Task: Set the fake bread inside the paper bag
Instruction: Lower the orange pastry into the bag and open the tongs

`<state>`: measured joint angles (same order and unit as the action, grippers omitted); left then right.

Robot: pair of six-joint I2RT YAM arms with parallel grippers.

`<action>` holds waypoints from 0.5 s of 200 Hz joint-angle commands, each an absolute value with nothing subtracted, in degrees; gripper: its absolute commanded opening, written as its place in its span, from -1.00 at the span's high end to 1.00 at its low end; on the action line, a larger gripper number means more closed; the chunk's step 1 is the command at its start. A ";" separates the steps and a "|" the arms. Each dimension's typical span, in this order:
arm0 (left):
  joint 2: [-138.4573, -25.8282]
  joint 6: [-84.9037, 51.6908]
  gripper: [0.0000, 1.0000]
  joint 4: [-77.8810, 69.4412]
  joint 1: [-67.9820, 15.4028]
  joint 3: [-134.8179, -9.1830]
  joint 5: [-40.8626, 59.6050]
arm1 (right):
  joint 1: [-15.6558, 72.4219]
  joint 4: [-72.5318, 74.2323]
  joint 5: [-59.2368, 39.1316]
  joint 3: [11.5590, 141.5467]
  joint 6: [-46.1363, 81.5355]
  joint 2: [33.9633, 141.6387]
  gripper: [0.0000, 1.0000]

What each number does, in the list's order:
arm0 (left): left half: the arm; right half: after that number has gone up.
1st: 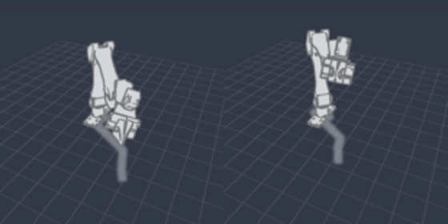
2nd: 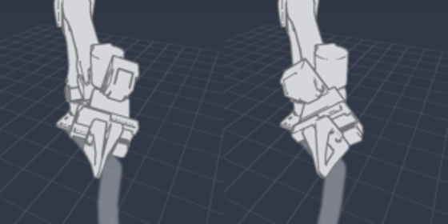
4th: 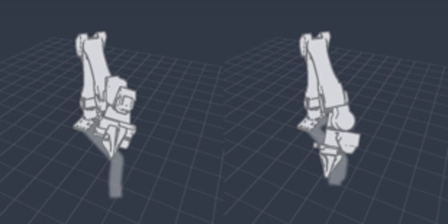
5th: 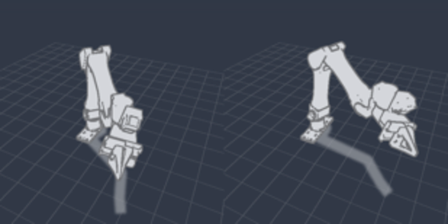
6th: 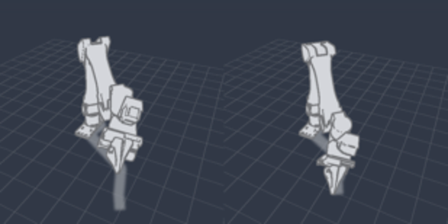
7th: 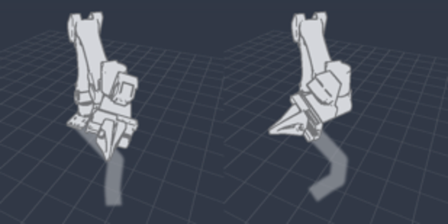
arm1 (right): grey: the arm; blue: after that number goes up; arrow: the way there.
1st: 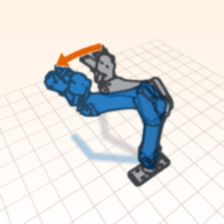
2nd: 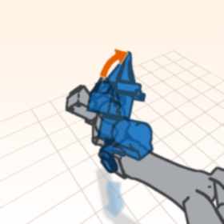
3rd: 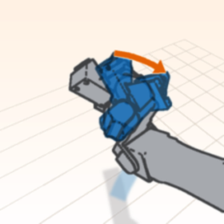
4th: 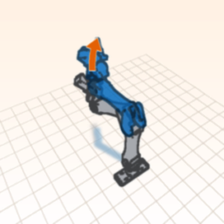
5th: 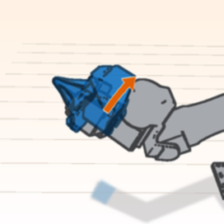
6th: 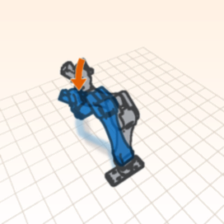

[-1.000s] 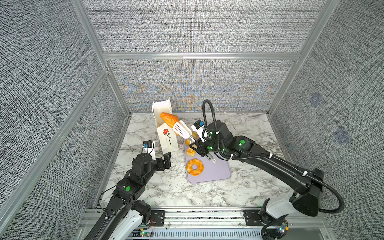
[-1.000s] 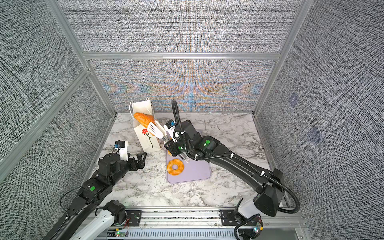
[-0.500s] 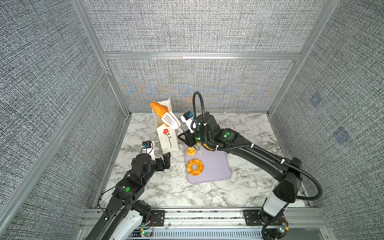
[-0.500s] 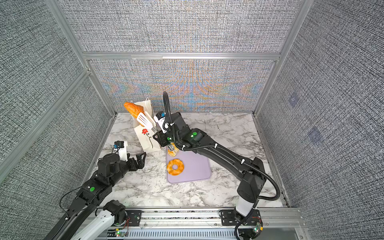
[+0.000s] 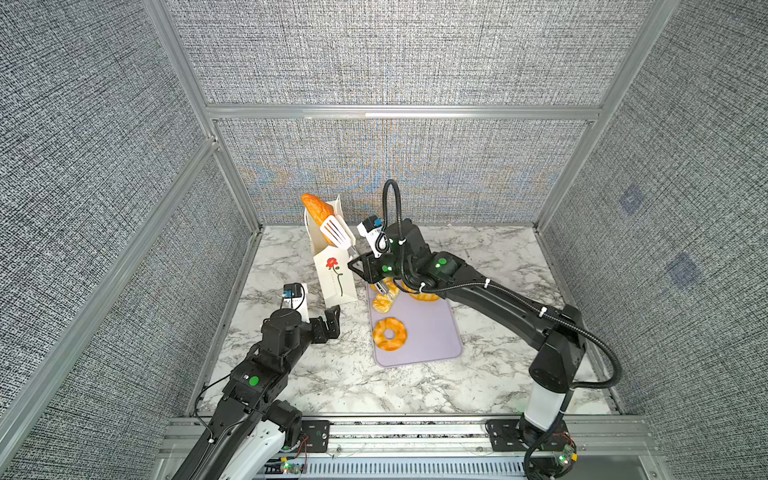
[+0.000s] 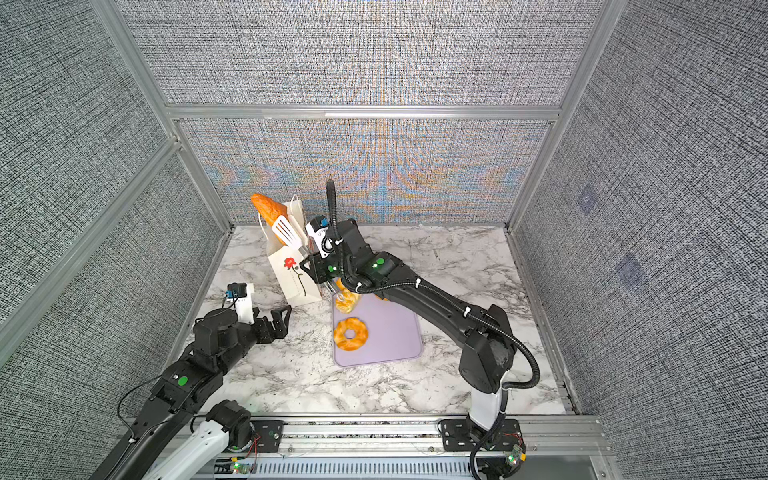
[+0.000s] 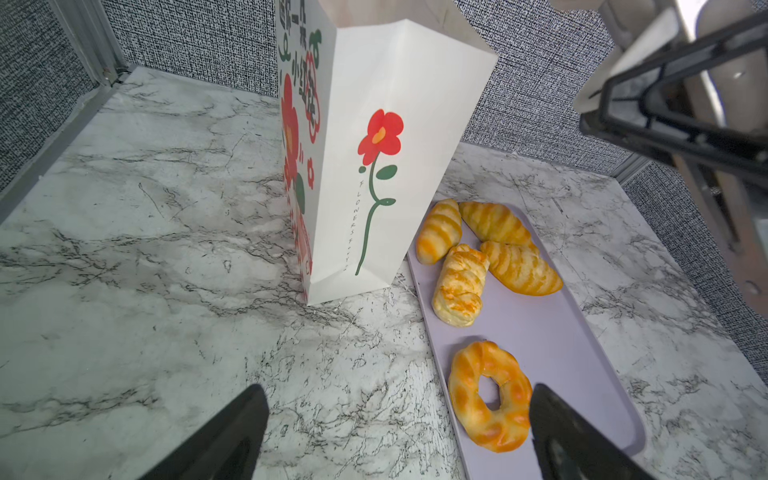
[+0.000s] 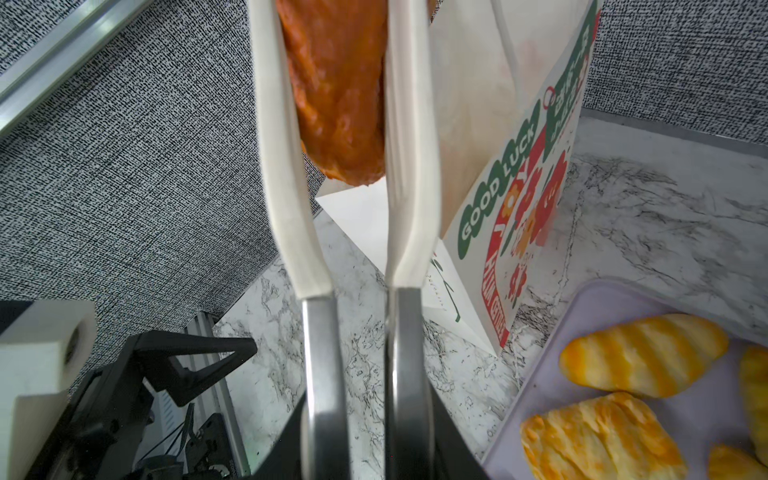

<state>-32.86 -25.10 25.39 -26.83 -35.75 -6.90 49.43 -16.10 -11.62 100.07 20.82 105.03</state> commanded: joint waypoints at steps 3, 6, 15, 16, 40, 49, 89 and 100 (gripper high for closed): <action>-32.70 -25.48 -0.99 25.51 -26.72 -35.69 -6.50 | 49.31 -13.04 -11.86 101.07 21.61 105.42 0.35; -32.62 -25.49 -0.99 25.50 -26.65 -35.76 -6.50 | 49.32 -13.09 -11.73 101.14 21.56 105.45 0.34; -32.44 -25.55 -0.99 25.55 -26.71 -35.75 -6.50 | 49.31 -13.43 -11.23 101.34 21.54 105.69 0.32; -32.39 -25.57 -0.99 25.56 -26.67 -35.72 -6.50 | 49.31 -13.48 -11.15 101.34 21.58 105.71 0.32; -32.08 -25.58 -0.99 25.80 -26.65 -35.65 -6.42 | 49.19 -14.43 -9.67 101.69 21.30 106.13 0.25; -32.16 -25.64 -0.99 25.85 -26.71 -35.68 -6.35 | 49.13 -14.58 -9.16 101.69 21.31 106.28 0.23; -32.04 -25.84 -0.99 25.71 -26.69 -35.44 -5.89 | 48.99 -15.90 -8.82 103.28 20.78 107.40 0.14; -31.93 -25.84 -0.99 25.84 -26.70 -35.51 -5.89 | 48.96 -16.30 -8.49 103.69 20.65 107.69 0.12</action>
